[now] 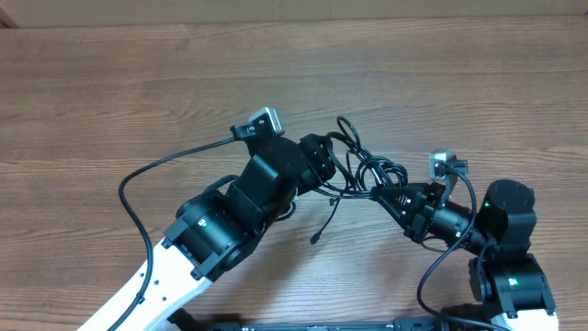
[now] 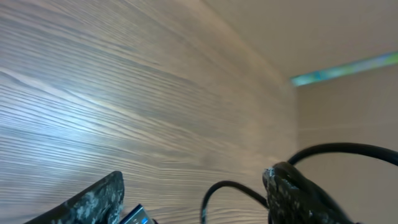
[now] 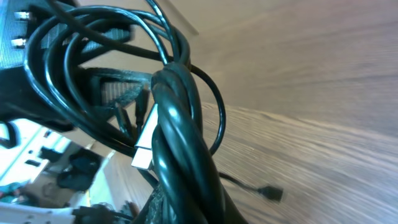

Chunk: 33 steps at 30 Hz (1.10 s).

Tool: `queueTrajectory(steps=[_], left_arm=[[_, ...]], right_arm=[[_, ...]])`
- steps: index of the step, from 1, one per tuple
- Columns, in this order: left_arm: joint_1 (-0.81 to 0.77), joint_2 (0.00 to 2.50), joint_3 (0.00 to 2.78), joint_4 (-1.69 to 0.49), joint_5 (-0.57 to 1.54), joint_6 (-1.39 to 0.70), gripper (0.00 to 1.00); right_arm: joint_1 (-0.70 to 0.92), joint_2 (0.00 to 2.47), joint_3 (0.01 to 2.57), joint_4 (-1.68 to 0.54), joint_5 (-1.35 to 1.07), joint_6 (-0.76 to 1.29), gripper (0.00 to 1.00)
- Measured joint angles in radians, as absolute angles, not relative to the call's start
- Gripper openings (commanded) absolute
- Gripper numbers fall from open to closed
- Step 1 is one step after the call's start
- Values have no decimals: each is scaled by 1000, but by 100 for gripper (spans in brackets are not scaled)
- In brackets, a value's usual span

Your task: Untangle cables

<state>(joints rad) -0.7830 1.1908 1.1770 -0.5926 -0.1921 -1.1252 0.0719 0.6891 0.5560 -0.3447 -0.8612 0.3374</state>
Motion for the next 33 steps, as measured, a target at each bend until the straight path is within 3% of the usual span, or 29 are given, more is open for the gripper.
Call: queueTrajectory(steps=[2, 6, 12, 21, 28, 29, 31, 33], left_arm=[[-779, 1191, 1177, -634, -200, -1063, 62], [-739, 1174, 1177, -716, -215, -1015, 68], [-722, 1120, 1177, -682, -199, -1017, 76], [-722, 1135, 1177, -677, -152, -1005, 77], [-722, 1135, 1177, -672, -105, -906, 90], [-722, 1135, 1177, -674, -96, -885, 90], [-722, 1135, 1177, -701, -81, -815, 74], [-722, 1136, 1180, -766, -120, -765, 71]], right_arm=[[72, 691, 556, -391, -801, 320, 4], [72, 690, 556, -465, -617, 307, 4], [72, 690, 556, -462, -573, 295, 4], [72, 691, 556, -282, -822, 289, 4], [72, 694, 553, -15, -1080, 443, 4], [72, 694, 553, 2, -1092, 468, 4], [72, 694, 553, 34, -1119, 541, 4], [72, 694, 553, 35, -1129, 567, 4]])
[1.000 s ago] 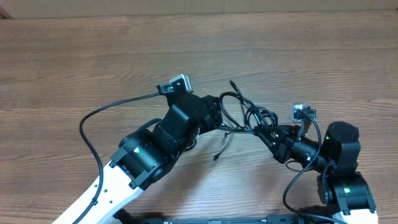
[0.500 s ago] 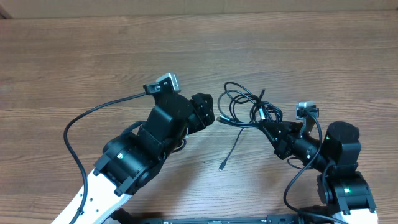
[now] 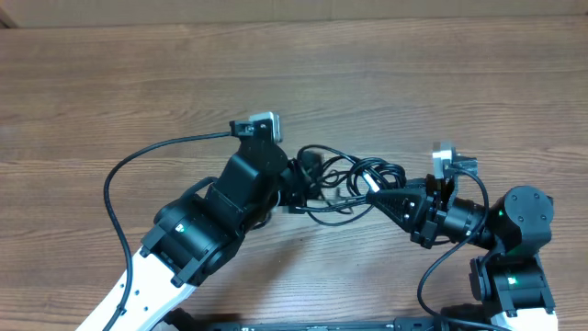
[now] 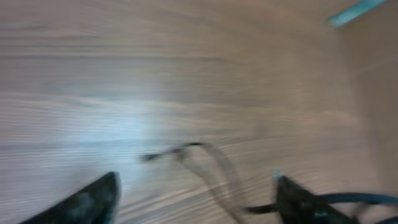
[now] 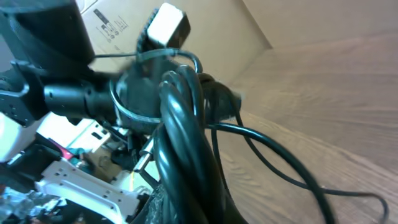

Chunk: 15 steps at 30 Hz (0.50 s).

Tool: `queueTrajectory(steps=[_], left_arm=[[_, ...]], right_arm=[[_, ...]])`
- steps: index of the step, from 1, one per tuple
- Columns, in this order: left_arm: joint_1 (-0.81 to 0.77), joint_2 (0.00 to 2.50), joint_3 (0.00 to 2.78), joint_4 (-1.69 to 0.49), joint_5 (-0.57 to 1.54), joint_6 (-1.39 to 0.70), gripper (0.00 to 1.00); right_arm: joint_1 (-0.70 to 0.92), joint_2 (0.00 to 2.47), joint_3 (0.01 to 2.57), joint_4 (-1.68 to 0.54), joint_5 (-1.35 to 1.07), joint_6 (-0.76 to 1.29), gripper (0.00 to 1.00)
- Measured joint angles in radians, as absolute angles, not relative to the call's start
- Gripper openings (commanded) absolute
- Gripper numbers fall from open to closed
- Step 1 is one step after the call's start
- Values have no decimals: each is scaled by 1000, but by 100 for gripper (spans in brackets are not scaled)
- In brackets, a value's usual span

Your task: Untangle cables

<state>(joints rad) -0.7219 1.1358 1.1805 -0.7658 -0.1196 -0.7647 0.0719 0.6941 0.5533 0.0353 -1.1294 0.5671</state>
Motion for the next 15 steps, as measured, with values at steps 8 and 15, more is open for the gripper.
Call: queueTrajectory(steps=[8, 15], left_arm=[[-647, 1142, 1180, -1038, -466, -815, 74], [-567, 1075, 1181, -902, -366, -800, 80]], right_arm=[[72, 694, 553, -1, -1144, 561, 4], [72, 694, 554, -155, -1041, 466, 4]])
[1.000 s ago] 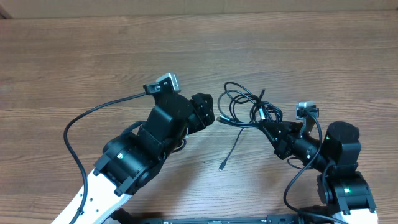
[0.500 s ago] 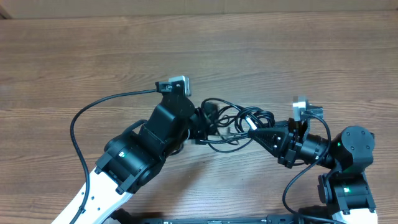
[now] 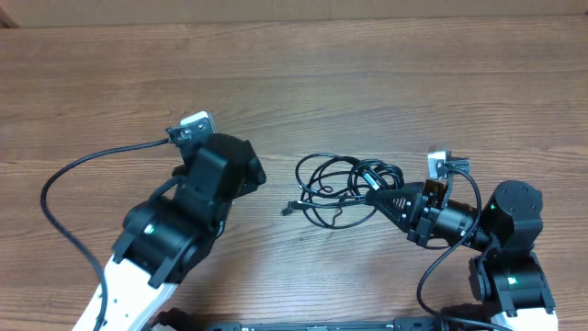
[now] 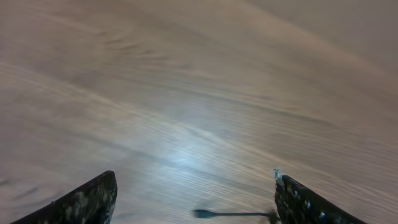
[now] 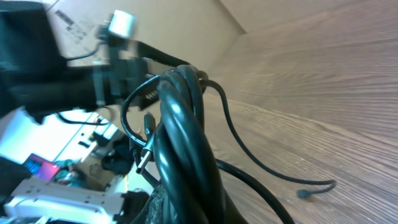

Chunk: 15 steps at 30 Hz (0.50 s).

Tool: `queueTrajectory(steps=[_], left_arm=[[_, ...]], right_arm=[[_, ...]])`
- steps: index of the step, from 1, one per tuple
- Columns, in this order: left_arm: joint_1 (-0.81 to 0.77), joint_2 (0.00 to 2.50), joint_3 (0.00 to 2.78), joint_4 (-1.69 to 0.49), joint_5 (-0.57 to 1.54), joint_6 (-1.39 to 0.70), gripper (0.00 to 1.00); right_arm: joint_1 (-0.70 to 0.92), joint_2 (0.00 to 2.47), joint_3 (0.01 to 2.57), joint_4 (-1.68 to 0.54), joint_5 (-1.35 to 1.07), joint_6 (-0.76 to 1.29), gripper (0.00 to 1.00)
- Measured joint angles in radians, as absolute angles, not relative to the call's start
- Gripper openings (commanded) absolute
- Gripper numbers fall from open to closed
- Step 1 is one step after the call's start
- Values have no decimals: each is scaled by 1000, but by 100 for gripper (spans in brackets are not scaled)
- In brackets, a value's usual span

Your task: Untangle cables

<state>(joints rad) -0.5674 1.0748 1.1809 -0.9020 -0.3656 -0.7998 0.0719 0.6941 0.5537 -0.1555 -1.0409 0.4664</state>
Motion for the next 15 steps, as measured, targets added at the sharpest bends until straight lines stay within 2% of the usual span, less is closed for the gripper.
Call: queueTrajectory(steps=[1, 4, 10, 15], left_arm=[[-567, 1051, 1182, -855, -313, -758, 77], [-567, 1023, 1184, -784, -191, -648, 76], [-567, 1022, 1184, -679, 180, -307, 87], [-567, 1028, 1184, -681, 412, -103, 87]], right_arm=[[72, 694, 554, -155, -1034, 458, 4], [72, 694, 554, -153, -1053, 404, 4], [72, 694, 553, -61, -1189, 356, 4], [72, 694, 553, -6, -1302, 351, 4]])
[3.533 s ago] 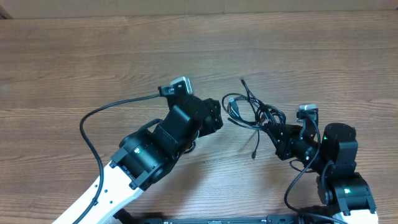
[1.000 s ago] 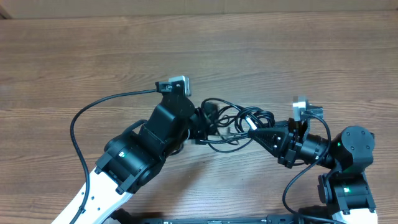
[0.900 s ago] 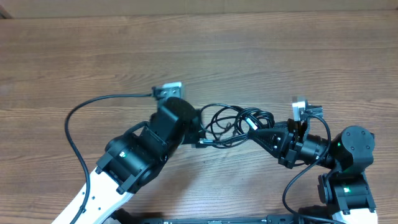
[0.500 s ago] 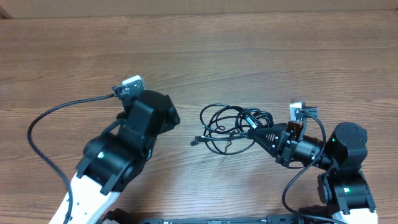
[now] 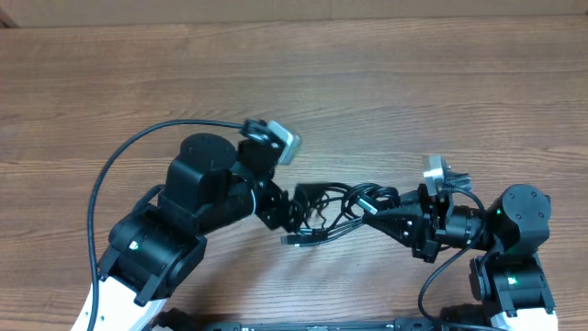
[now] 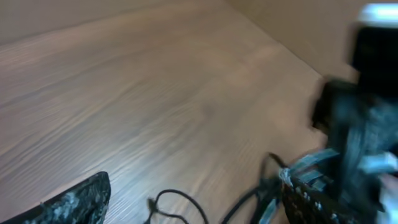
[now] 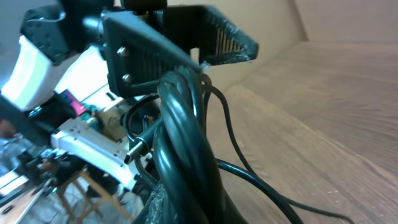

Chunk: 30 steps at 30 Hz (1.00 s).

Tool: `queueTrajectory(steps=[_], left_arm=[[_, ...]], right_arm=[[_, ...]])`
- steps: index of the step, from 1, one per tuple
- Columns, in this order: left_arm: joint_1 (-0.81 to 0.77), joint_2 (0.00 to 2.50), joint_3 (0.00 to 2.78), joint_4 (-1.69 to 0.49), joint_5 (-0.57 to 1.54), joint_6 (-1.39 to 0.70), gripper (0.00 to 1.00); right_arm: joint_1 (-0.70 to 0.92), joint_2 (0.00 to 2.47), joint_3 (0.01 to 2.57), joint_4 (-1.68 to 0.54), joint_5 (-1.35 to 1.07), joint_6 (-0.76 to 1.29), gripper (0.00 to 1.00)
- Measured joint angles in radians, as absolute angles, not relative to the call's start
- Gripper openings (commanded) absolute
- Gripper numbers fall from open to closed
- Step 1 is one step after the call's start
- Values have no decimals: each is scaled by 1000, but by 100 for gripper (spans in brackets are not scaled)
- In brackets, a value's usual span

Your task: Untangle cables

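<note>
A tangle of black cables [image 5: 338, 204] hangs between the two arms at mid-table. My right gripper [image 5: 378, 217] is shut on its thick twisted bundle [image 7: 184, 144], which fills the right wrist view; a metal plug [image 7: 138, 148] sticks out to the left. At the tangle's left end my left gripper [image 5: 288, 213] stands open. In the left wrist view a thin cable loop [image 6: 176, 202] lies on the wood between its wide-spread fingers [image 6: 73, 200]. A loose plug end [image 5: 290, 241] lies just below the left gripper.
The wooden table [image 5: 386, 83] reaches to a cardboard wall at the back. The left arm's own black lead [image 5: 138, 152] arcs over the table on the left. The right arm's base [image 5: 514, 276] sits at the front right.
My left gripper, which was drawn back to the left and apart from the cables, now stands open at the tangle's left end. The right gripper still holds the bundle.
First my left gripper was in among the cables, with the right shut on the bundle. Then the tangle was stretched out to the left. Then the left arm stood clear and loops lay spread on the table. Now it is back at the tangle.
</note>
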<state>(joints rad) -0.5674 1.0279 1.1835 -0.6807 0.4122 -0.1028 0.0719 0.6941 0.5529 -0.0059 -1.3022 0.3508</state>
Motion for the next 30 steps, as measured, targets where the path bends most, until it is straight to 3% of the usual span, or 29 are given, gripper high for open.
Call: queueTrajectory(steps=[8, 11, 12, 13, 15, 18, 23, 30], left_arm=[[-567, 1030, 1184, -682, 641, 84, 86], [-567, 1031, 1184, -748, 716, 198, 64], [-567, 1032, 1185, -763, 715, 217, 60], [-568, 1034, 1185, -777, 706, 229, 63], [-567, 1050, 1185, -786, 626, 242, 71], [-569, 1087, 1184, -782, 424, 144, 71], [-569, 1169, 1185, -785, 185, -45, 58], [-561, 1210, 1185, -905, -210, -394, 64]], right_arm=[[72, 694, 553, -1, -1331, 350, 4], [72, 694, 553, 72, -1333, 393, 4], [72, 694, 553, 86, -1336, 406, 4], [72, 694, 553, 117, -1341, 432, 4], [72, 694, 553, 153, -1369, 464, 4], [72, 694, 553, 159, -1382, 479, 4], [72, 694, 553, 161, -1383, 493, 4], [72, 694, 553, 163, -1388, 497, 4]])
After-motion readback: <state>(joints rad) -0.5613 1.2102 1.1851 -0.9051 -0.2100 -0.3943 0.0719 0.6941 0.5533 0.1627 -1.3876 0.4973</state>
